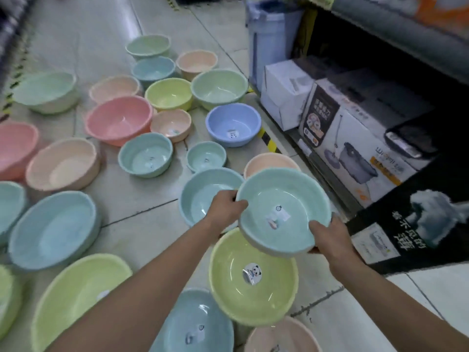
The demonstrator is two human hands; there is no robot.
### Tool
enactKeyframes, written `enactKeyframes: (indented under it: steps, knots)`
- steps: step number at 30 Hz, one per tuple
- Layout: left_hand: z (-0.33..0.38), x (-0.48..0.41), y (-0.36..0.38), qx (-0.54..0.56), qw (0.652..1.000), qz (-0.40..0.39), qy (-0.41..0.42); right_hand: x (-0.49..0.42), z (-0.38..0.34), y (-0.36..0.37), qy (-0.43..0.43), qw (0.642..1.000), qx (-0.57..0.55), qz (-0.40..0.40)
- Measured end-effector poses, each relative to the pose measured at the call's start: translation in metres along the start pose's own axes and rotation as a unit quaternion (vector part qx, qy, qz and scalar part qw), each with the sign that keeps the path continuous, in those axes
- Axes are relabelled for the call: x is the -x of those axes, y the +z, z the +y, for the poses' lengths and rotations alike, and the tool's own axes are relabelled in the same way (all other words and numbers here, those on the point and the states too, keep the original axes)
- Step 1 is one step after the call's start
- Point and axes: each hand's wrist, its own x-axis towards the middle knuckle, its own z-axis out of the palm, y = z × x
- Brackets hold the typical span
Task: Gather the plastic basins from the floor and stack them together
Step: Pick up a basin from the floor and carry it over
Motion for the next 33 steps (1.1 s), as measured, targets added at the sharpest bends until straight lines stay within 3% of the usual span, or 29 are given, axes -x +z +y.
enactKeyframes:
  steps: [7,15,23,33]
  knots:
    - [0.102,0.159,-0.179,0.047,0.994,0.019,-0.098,0.175,-0.192,0.008,0.017,0.993,0.038,-0.112]
    - [0.204,0.281,-0.286,0.208,0.954,0.079,-0.203,0.322,-0.328,0.01,0.044,0.991,0.023,-0.122]
    - [0.245,0.355,-0.321,0.156,0.963,0.092,-0.201,0.398,-0.355,-0.012,0.079,0.992,0.018,-0.098]
    - [0.268,0.379,-0.298,0.133,0.967,0.126,-0.18,0.395,-0.379,-0.027,0.041,0.988,0.048,-0.143]
